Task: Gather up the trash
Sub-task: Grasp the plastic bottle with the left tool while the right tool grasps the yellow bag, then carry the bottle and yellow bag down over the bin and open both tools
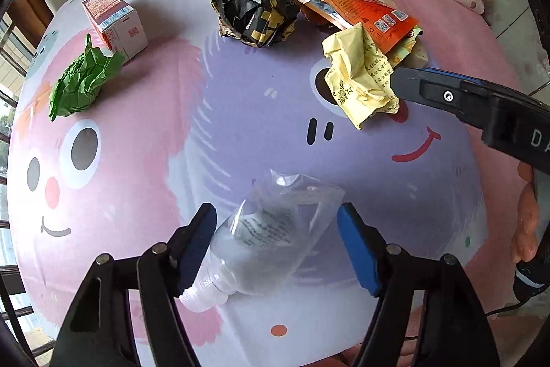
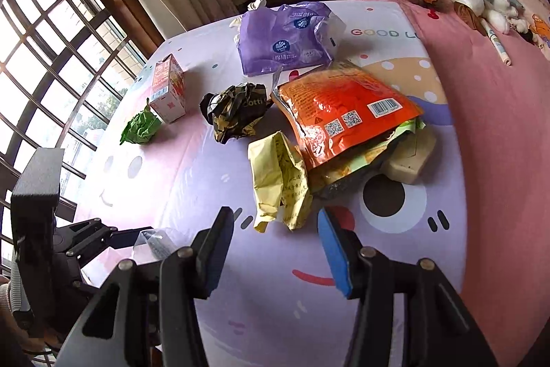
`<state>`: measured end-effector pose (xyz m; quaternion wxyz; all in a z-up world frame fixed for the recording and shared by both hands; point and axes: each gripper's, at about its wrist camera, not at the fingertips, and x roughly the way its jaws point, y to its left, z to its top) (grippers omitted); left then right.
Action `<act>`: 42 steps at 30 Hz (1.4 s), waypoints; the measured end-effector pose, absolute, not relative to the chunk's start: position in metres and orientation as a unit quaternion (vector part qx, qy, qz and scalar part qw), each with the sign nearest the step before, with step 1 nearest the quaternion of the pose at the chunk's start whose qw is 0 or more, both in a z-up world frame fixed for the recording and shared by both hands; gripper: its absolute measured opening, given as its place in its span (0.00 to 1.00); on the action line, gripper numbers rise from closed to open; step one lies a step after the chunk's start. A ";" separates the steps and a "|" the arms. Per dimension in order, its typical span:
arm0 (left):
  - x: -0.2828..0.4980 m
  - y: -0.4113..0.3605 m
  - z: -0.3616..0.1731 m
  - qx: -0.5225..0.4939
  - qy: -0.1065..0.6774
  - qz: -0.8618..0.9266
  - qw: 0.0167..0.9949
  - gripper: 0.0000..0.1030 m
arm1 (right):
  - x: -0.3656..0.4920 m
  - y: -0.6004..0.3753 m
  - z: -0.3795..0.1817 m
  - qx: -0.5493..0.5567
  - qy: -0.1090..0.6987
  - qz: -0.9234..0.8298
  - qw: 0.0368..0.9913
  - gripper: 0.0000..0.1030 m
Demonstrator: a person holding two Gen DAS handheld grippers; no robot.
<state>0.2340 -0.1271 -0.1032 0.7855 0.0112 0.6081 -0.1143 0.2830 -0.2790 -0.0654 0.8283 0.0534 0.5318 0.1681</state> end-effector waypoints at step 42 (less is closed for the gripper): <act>0.141 -0.036 -0.057 -0.172 0.532 -0.034 0.828 0.20 | 0.209 -0.183 -0.061 -0.079 0.558 0.229 0.794 0.24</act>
